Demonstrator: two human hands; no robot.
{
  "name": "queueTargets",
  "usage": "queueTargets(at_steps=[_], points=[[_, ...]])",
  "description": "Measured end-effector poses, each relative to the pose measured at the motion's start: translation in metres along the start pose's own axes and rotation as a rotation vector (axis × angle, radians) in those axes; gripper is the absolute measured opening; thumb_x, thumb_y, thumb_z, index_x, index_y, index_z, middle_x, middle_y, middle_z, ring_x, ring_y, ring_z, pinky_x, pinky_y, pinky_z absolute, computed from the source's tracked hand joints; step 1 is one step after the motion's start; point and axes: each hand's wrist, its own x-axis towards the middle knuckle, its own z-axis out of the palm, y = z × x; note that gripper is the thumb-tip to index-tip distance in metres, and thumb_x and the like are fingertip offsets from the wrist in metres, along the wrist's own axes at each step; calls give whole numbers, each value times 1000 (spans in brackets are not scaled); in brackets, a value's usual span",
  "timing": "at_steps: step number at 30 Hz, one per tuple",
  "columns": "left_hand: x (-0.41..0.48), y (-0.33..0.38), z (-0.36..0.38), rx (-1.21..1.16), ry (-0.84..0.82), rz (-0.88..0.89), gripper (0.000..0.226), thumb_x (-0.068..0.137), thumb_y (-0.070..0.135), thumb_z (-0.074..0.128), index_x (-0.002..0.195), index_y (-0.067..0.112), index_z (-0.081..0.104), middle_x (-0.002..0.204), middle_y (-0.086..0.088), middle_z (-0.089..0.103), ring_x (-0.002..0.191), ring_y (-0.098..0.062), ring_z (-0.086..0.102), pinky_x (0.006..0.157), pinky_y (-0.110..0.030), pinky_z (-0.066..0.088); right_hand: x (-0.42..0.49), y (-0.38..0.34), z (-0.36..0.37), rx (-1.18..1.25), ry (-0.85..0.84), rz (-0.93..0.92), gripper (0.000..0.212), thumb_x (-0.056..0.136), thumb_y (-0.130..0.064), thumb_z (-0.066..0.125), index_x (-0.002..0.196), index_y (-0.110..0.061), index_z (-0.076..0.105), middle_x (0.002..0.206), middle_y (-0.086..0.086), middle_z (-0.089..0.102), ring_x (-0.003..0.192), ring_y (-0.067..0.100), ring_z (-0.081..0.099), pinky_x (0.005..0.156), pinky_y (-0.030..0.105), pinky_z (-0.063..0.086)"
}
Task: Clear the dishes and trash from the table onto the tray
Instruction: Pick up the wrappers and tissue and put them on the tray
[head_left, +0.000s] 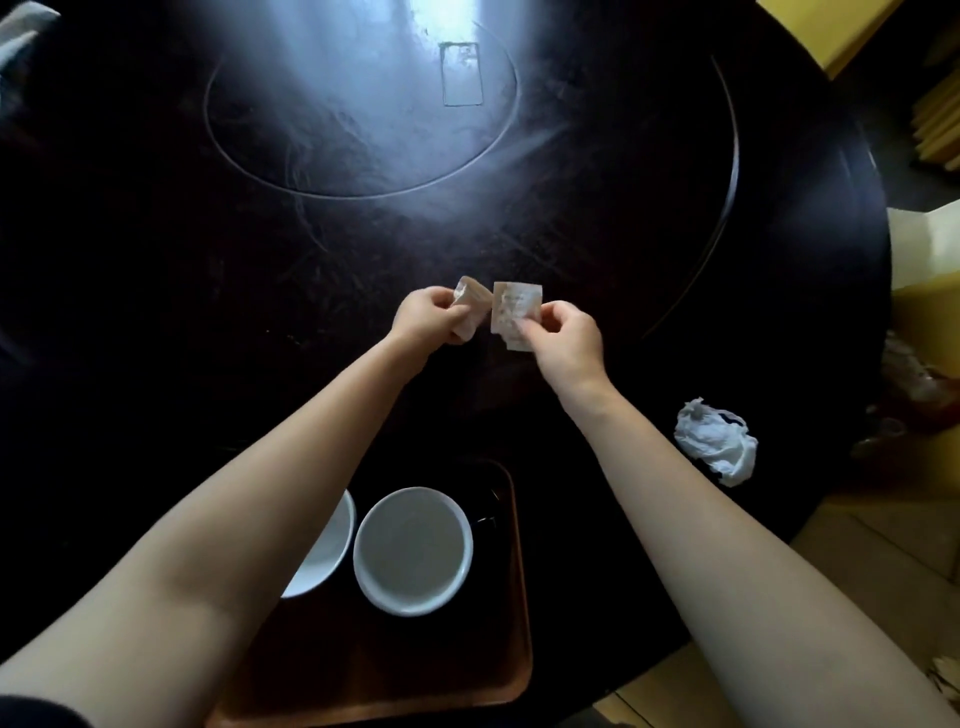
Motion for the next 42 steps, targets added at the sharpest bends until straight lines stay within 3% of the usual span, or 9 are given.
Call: queueTargets(at_steps=[3, 8, 12, 18, 20, 23, 29, 33, 42], points=[[-28, 5, 16, -242, -183, -80, 15, 89, 4, 52, 81, 12, 62, 76, -6, 62, 70, -14, 60, 58, -22, 56, -5, 2, -13, 96, 28, 37, 16, 82, -20, 66, 89, -6, 66, 79, 0, 64, 77, 13, 59, 70, 24, 47], [-63, 23, 51, -410, -260, -110, 24, 95, 18, 46, 79, 11, 64, 60, 1, 70, 61, -10, 64, 66, -26, 57, -16, 17, -31, -30, 135, 52, 17, 80, -18, 67, 92, -7, 63, 86, 2, 64, 81, 15, 60, 73, 26, 47], [-83, 26, 79, -344, -308, -91, 25, 90, 30, 56, 89, 6, 65, 75, -4, 68, 64, -10, 67, 66, -23, 57, -32, 37, -54, -37, 187, 13, 20, 79, -19, 69, 92, -7, 61, 79, -4, 58, 72, 10, 55, 64, 18, 42], [-106, 16, 111, -313, -291, -93, 28, 87, 12, 59, 109, -5, 61, 89, -12, 67, 72, -17, 65, 68, -26, 56, -59, 72, -95, -71, 56, -89, 13, 79, -16, 70, 87, -10, 61, 73, -10, 57, 68, 3, 53, 61, 2, 40], [-110, 13, 119, -316, -286, -104, 23, 87, 11, 58, 105, -3, 63, 85, -9, 67, 67, -13, 66, 62, -22, 56, -62, 93, -116, -145, 126, -71, 13, 82, -17, 67, 91, -7, 65, 82, 1, 64, 79, 14, 59, 70, 6, 42], [-112, 6, 124, -325, -269, -141, 24, 87, 12, 59, 105, -3, 63, 84, -8, 68, 66, -11, 67, 62, -22, 57, -58, 131, -149, -459, 199, -5, 23, 88, -16, 55, 108, -11, 65, 112, 13, 63, 105, 30, 54, 91, 34, 44], [-120, -1, 133, -333, -258, -214, 22, 88, 10, 57, 107, -1, 62, 86, -7, 67, 71, -14, 66, 66, -25, 56, -40, 174, -171, -767, -132, -79, 41, 93, -15, 49, 134, -19, 47, 146, 4, 39, 129, 29, 32, 108, 40, 31], [-126, -6, 136, -305, -252, -223, 26, 87, 10, 58, 110, -3, 61, 91, -11, 67, 79, -20, 65, 80, -34, 54, -35, 184, -172, -646, -81, -79, 39, 89, -7, 54, 127, -14, 54, 134, 8, 48, 122, 28, 36, 105, 37, 32], [-143, -17, 127, -261, -235, -256, 13, 88, 11, 57, 97, 6, 65, 86, -4, 67, 75, -14, 65, 58, -18, 55, -41, 189, -173, -596, 27, -55, 16, 84, -6, 57, 98, -4, 64, 109, 16, 56, 104, 33, 50, 82, 35, 41]])
